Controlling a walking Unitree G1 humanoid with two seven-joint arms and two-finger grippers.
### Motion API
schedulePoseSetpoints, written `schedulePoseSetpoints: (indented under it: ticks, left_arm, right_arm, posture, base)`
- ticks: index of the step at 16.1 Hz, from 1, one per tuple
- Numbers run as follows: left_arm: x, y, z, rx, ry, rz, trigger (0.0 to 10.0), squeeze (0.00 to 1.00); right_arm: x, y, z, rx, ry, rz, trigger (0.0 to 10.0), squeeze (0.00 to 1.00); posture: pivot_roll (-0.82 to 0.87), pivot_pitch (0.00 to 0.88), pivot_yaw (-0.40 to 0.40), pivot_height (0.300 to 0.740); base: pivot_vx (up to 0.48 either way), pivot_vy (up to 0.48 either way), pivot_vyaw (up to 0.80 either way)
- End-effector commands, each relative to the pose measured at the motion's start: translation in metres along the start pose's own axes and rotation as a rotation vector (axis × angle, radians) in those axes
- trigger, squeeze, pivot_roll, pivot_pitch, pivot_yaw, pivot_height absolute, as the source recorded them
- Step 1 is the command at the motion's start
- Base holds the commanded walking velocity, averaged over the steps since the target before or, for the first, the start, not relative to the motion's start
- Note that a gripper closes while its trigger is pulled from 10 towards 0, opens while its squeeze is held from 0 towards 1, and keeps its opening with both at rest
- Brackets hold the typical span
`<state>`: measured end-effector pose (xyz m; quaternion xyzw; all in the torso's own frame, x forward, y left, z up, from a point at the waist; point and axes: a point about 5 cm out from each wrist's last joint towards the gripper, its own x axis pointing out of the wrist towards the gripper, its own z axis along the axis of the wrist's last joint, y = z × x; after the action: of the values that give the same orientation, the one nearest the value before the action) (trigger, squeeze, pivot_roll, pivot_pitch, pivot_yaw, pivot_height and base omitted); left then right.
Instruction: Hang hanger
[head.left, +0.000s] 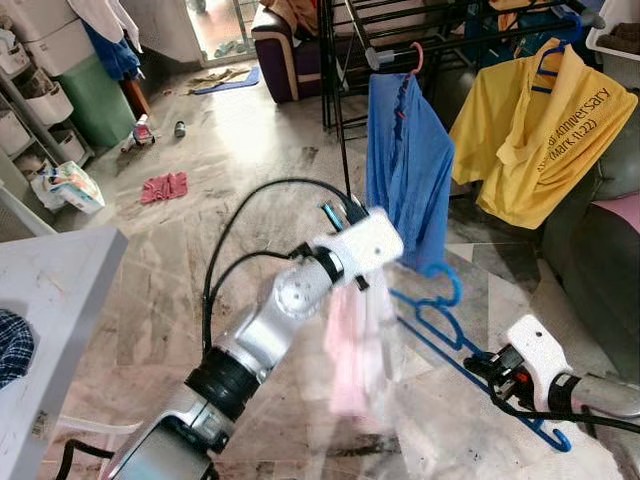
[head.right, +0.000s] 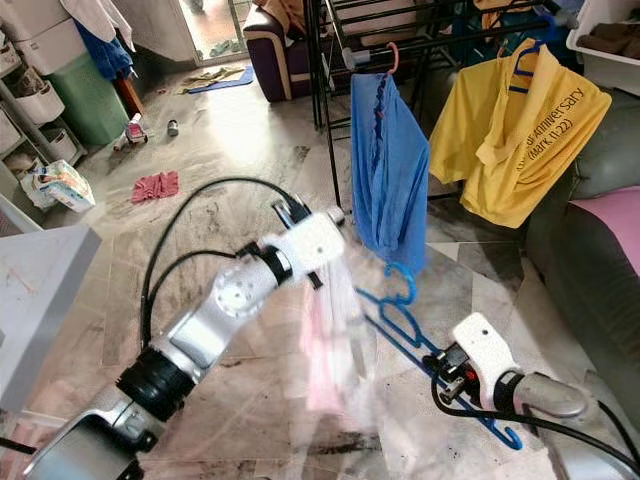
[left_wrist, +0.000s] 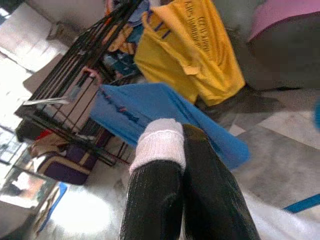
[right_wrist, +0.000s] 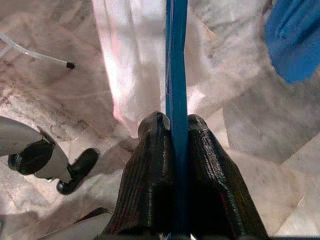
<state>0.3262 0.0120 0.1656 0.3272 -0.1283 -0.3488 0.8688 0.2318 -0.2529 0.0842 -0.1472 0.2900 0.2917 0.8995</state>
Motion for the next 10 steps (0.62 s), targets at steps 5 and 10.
schedulePoseSetpoints:
  ticks: [5,10]
  left_arm:
    - [-0.006,-0.002,-0.003,0.071,-0.026,-0.043,10.0,0.00]
    - [-0.007,-0.005,0.020,0.072,-0.174,-0.066,10.0,0.00]
  right_arm:
    - [-0.003,-0.012,0.028,-0.118,-0.112,-0.042,10.0,0.00]
    - [0.008,-0.016,0.010,-0.049,-0.064,-0.095,10.0,0.00]
  posture:
    - [-0.08,0.003,0.097,0.740]
    - [-0.08,0.006,0.096,0.740]
  base:
    - [0.000,0.000,0.00]
    - [0.000,0.000,0.00]
